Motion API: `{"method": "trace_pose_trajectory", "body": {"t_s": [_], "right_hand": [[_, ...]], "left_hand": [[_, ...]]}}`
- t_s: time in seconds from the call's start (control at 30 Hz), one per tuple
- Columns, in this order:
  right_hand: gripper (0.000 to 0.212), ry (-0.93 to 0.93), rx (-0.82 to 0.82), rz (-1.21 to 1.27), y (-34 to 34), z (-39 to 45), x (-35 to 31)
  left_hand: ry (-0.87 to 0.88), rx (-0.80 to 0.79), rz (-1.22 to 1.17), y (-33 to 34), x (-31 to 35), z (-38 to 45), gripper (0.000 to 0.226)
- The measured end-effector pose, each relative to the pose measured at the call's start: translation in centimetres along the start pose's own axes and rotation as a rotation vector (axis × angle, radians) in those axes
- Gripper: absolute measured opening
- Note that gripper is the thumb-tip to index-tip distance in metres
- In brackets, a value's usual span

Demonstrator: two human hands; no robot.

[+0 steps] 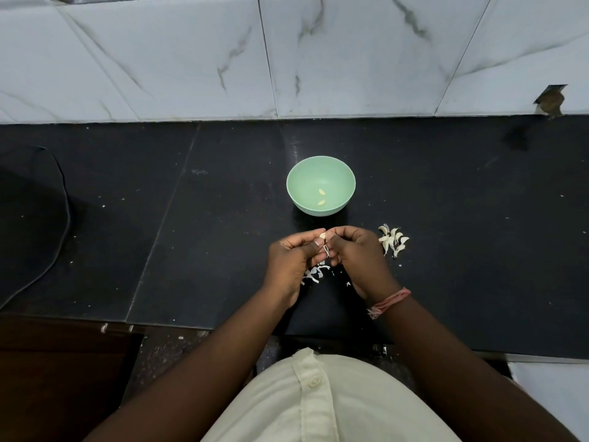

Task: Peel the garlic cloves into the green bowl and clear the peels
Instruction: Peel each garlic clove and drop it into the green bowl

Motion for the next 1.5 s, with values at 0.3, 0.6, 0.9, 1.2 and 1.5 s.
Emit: {"method": "trace_pose_trajectory", "body": {"t_s": [0.3,0.6,0.9,1.2,1.5], "right_hand": [[0.015,0.077,-0.023,0.055,0.2,-0.3,-0.1],[0.017,-0.001,0.086,-0.194,-0.1,-0.2,-0.3],[0.014,-0.022,0.144,-0.348,0.2,-0.1,-0.5],[0.01,-0.033,0.15,-0.17,0.1,-0.4,0.0],[0.021,-0.182,0.197,-0.221,0.7,-1.3,-1.5]], "left_hand": [[0.005,-0.02,0.016,0.0,-0.2,0.1,0.019],[0.026,-0.046,0.012,0.5,-0.4,0.3,0.019],[-0.005,-0.017,-0.143,0.1,-0.7,0.4,0.016],[-0.006,0.029,-0.321,-0.5,0.0,1.2,0.019],[0.037,0.02,-0.312,-0.2,0.0,0.9,0.02]]}}
Point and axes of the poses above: each hand's wrist, its own z-axis towards the middle knuckle, its own y-axis out of the palm, x = y × z, the point moved 3 cm from there along z, towards the middle knuckle, and after that the axes turned 13 degrees about -z, right-handed, at the moved point
